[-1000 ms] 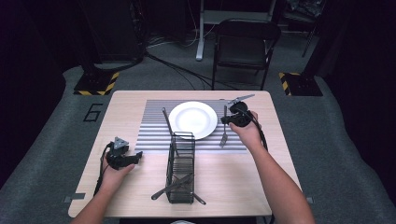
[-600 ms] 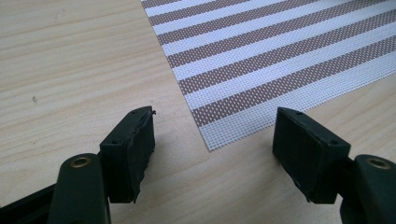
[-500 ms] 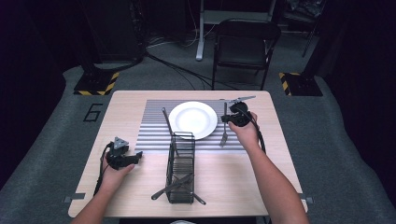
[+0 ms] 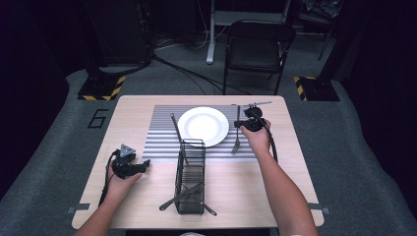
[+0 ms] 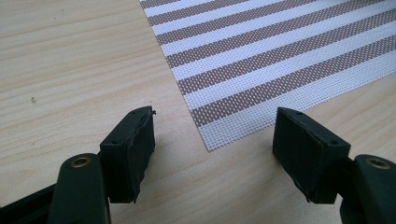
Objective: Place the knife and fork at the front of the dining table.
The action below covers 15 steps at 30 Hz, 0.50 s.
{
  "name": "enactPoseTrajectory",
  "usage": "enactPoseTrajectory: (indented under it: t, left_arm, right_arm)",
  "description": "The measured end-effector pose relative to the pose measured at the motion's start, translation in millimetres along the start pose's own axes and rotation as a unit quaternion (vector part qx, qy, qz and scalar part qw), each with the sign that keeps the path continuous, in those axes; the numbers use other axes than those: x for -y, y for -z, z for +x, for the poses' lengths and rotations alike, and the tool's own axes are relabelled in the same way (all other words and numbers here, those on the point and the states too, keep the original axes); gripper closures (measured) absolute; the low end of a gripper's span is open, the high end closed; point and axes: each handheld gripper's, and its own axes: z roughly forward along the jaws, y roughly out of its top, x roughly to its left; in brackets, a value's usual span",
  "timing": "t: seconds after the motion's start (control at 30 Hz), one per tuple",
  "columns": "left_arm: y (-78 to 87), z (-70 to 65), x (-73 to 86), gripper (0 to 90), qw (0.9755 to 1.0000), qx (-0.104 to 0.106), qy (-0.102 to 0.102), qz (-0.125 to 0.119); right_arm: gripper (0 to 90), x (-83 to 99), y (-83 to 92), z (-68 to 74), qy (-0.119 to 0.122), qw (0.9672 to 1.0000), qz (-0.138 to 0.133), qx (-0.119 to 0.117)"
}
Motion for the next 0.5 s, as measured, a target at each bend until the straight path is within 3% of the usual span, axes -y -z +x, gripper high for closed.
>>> enactPoseTrajectory:
  t: [0.33, 0.5]
  left_arm:
    - [0.1, 0.1, -0.1, 29.7, 1.0, 0.001, 0.001, 0.001]
    - [-0.1, 0.0, -0.1, 29.7, 1.0, 0.001, 0.0, 0.0]
  right_arm:
    - [87.0, -6.7, -15.8, -4.3, -0.049, 0.9986, 0.02, 0.003]
    - [87.2, -7.4, -21.1, -12.0, -0.091, 0.9956, 0.024, 0.008]
